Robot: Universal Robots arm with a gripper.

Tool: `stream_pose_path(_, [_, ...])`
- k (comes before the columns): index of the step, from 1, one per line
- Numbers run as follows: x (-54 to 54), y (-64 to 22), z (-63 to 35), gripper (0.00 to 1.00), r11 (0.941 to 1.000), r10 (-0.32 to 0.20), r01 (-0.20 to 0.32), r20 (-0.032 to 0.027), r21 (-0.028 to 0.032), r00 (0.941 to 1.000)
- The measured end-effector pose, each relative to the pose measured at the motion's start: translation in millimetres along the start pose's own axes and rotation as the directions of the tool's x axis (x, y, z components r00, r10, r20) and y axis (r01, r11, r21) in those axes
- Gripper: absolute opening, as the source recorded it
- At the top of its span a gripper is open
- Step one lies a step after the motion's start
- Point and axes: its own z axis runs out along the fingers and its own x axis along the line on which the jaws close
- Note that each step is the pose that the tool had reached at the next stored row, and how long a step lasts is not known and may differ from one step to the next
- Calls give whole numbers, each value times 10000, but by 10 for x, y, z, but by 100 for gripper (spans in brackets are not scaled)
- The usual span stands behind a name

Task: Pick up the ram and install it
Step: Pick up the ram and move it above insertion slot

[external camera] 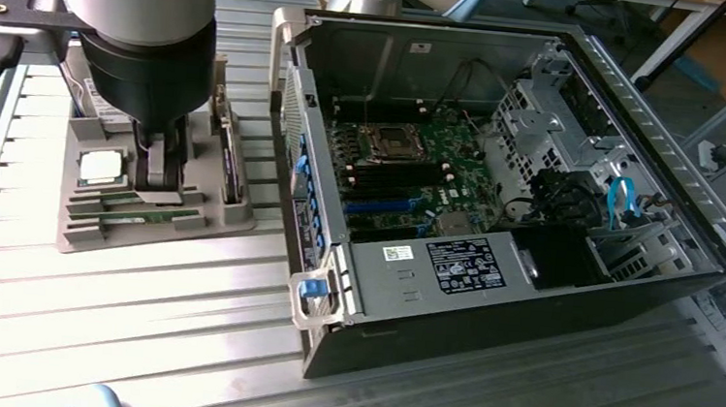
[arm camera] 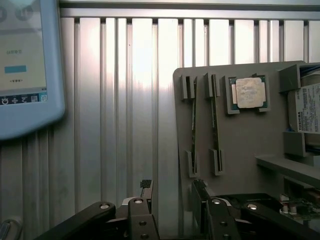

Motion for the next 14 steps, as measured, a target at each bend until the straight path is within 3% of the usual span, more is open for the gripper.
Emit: stream_pose_path(14, [1, -1, 32, 44, 10000, 0, 0, 0, 0, 10000])
